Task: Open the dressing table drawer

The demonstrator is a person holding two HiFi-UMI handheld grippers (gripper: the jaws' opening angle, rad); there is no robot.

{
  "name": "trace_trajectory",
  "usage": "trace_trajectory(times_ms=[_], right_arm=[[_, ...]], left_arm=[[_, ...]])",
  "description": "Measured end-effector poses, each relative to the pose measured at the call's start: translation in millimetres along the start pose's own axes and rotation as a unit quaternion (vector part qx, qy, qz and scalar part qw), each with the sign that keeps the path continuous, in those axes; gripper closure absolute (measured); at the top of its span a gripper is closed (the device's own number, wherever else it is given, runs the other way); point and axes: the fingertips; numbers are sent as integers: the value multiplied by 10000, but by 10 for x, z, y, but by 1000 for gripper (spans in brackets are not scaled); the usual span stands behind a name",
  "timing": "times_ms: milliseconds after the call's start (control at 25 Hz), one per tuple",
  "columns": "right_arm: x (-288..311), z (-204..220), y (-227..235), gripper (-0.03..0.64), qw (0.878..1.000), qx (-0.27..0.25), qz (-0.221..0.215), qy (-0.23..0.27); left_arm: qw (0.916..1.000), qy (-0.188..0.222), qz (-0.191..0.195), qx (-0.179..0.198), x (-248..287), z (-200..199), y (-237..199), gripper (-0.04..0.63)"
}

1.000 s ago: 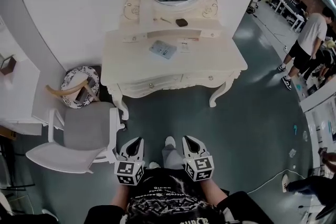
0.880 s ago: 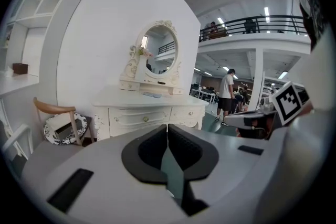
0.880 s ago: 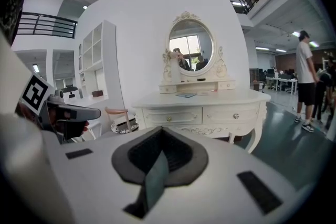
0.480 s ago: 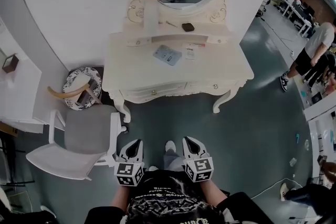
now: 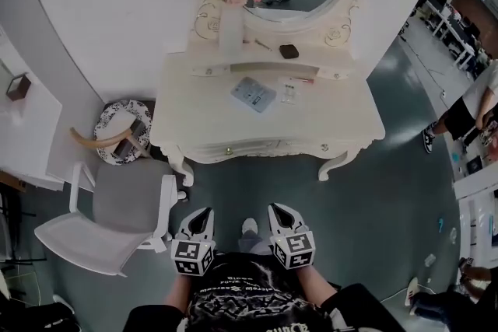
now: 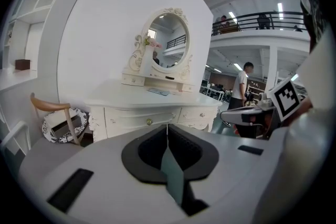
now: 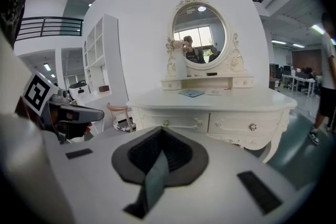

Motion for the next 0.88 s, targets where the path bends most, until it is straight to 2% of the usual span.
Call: trace_trajectory(times_ms=[360,520,720,880], right_arm=[[376,-403,286,607,9995,-147,-259,96],[550,-513,339,607,9982,-261,-539,13],[664,-588,386,607,9962,-418,-756,-69],[750,-698,475,607,9960,-416,-796,5]], left_arm=[[9995,-111,-285,9,419,-187,-89,574],[9988,-123,-474,72,544,-283,-118,574],[9973,-119,-706,-146,639,-348,-158,574],[9973,-111,-706,-185,751,-418,-139,574]])
Point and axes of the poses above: the fingertips, and each gripper's own axes: x forward along the fingers, y to its right, z out of its underside, and after that the axes turned 15 degrees about x, right-handed
